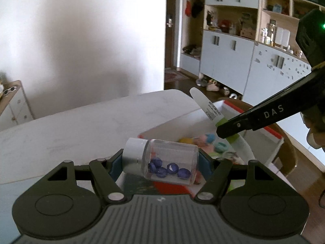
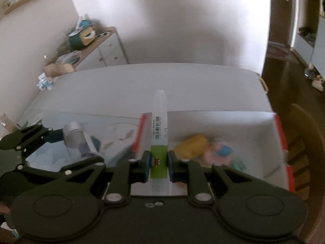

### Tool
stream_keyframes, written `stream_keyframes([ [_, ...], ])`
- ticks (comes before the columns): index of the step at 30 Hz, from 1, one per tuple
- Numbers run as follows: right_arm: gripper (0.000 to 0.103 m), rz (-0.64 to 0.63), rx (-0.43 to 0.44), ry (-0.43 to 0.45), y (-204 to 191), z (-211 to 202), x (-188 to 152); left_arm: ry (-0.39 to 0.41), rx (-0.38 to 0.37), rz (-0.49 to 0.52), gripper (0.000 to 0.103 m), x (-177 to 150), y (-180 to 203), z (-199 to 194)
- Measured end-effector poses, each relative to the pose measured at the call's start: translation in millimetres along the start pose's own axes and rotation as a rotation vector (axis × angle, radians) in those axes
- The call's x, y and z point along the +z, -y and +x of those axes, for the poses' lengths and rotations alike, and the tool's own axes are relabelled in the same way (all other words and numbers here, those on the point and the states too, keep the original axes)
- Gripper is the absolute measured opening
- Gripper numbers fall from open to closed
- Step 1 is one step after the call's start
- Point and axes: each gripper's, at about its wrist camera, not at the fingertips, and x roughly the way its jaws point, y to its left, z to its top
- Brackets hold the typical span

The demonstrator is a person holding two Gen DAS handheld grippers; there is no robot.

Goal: Organize rigid objects
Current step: 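Carry the bead jar and highlighter into the red-rimmed box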

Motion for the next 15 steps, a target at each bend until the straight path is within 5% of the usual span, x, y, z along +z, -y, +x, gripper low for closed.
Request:
stream_keyframes([
  [15, 0.016, 0.095, -0.054, 0.005, 93, -7, -25, -0.165, -0.032, 0.111, 0.073, 4, 90, 69],
])
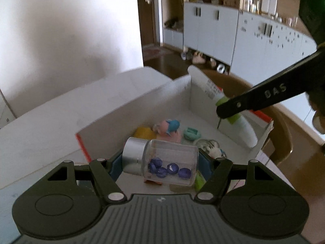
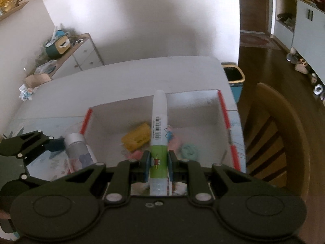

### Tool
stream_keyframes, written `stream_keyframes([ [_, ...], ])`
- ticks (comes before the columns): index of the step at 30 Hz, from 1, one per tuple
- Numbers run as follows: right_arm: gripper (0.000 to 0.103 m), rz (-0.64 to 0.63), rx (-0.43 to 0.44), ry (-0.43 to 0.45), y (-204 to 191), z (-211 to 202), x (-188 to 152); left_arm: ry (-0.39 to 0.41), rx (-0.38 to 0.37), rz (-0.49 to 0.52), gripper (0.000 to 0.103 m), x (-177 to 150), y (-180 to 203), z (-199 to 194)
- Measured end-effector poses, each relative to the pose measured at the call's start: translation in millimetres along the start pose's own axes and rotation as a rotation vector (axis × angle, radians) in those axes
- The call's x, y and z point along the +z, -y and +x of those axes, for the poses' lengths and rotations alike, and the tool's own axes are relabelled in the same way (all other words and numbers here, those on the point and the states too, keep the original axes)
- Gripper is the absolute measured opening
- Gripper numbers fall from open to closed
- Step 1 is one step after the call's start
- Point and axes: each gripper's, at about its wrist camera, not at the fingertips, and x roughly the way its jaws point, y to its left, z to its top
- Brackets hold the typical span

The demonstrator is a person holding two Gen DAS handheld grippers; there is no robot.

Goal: Organize rigid objects
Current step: 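Carry the bead jar and highlighter into the red-rimmed box, then open both tools to drop the jar and highlighter in the box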

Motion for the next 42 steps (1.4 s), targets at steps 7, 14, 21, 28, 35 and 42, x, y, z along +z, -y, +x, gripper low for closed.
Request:
stream_keyframes([
  [7, 0.016, 0.001, -0.026, -0.038, 28, 16, -6, -0.152, 0.043, 0.0, 0.073, 2, 3, 44],
  [14, 0.016, -0.062, -0.044, -0.094, 29, 40, -10, -0.275, 0.054, -0.055, 0.073, 5, -5, 70],
  [21, 0.016, -0.141, -0.061, -0.139, 24, 57, -17, -0.324, 0.056, -0.067, 0.073, 4, -1, 76],
  [28, 0.016, -0.17, -0.057, -0.162, 25, 63, -24, -0.342, 0.058, -0.07, 0.073, 3, 3, 79],
  [35, 0.017, -0.186, -0.054, -0.179, 25, 64, -29, -0.349, 0.055, -0.078, 0.073, 5, 4, 83],
  [42, 0.025, -0.179, -0.038, -0.177, 31, 58, -31, -0.338, 0.069, -0.081, 0.073, 3, 7, 85],
])
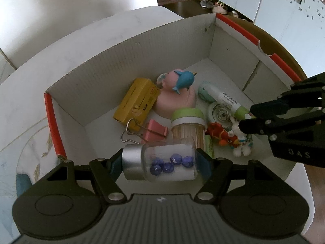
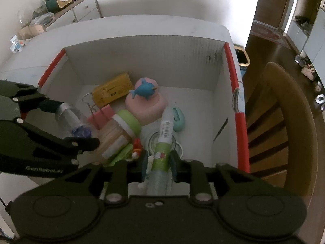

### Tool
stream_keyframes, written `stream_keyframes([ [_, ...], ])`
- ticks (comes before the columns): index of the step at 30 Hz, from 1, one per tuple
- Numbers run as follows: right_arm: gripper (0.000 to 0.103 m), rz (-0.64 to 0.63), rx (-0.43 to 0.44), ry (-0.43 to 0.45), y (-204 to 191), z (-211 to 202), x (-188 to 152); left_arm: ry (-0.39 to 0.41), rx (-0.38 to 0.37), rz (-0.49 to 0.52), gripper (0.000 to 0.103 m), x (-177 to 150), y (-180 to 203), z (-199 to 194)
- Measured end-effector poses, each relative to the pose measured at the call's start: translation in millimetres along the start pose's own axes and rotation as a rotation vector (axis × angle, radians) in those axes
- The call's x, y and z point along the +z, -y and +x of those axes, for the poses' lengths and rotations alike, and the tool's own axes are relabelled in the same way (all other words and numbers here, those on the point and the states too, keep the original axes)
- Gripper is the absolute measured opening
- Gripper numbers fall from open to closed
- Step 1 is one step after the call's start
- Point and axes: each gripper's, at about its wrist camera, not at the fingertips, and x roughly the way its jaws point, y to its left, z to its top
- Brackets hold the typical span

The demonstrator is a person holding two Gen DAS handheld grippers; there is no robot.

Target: Organize rigid objects

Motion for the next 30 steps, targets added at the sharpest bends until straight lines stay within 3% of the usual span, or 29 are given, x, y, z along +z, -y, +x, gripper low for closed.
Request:
stream_keyframes([
  [4, 0.031, 0.011, 0.017, 0.009, 0, -6, -2, 0.013, 0.013, 0.014, 0.073, -2, 4, -2],
  [9, 0.051, 0.015, 0.046, 0.04, 0, -18, -4, 0.047, 0.006, -0.014, 0.073, -6, 3, -13],
  [30, 0.074, -0.007, 0.102, 0.224, -22, -86, -17, 0.28, -0.076, -0.088, 0.075, -38, -9, -92],
])
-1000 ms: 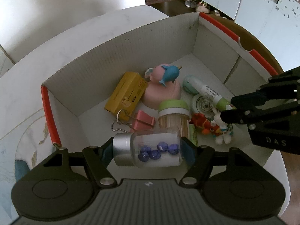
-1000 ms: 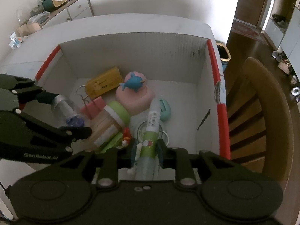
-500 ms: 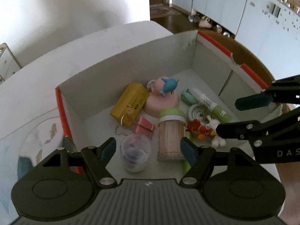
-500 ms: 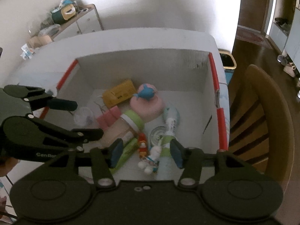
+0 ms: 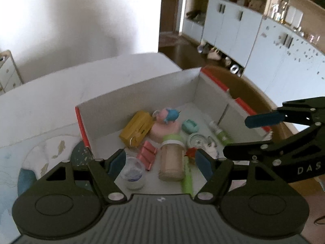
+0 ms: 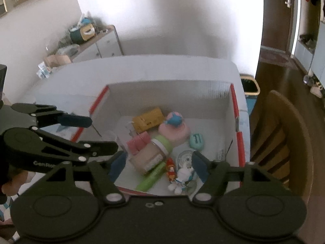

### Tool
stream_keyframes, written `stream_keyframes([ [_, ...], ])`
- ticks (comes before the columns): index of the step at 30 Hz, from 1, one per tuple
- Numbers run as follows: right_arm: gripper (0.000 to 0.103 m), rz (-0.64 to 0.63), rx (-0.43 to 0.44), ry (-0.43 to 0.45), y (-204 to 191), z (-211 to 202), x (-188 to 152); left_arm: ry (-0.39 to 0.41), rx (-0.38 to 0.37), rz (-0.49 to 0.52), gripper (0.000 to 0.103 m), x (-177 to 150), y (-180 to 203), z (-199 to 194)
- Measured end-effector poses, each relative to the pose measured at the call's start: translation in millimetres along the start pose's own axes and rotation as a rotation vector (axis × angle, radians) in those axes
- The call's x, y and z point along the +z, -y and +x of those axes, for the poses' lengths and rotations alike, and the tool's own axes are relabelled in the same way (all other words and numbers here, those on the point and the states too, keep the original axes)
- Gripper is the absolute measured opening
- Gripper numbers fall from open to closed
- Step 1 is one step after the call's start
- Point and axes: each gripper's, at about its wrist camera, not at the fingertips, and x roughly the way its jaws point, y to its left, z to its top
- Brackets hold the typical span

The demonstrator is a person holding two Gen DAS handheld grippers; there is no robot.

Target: Organize rigid objects

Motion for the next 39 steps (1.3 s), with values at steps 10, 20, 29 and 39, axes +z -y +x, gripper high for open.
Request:
stream_keyframes([
  [10, 0.093, 0.005, 0.027, 0.131, -11, -35, -11, 0.134, -0.002, 0.024, 0.081, -11, 9, -44],
  [20, 0.102, 0.023, 0.05, 0.25, -17, -63, -24, 0.204, 0.027, -0.003, 0.081, -24, 13, -73],
  [29, 0.103, 0.073, 0.044, 0.302, -16, -74, -39, 0.269, 0.04, -0.04, 0.085, -31, 10, -92],
  [39, 0.103, 0.098, 0.027, 0.302, -24, -79, -55, 0.258, 0.028, -0.042, 0.092, -43, 12, -90],
])
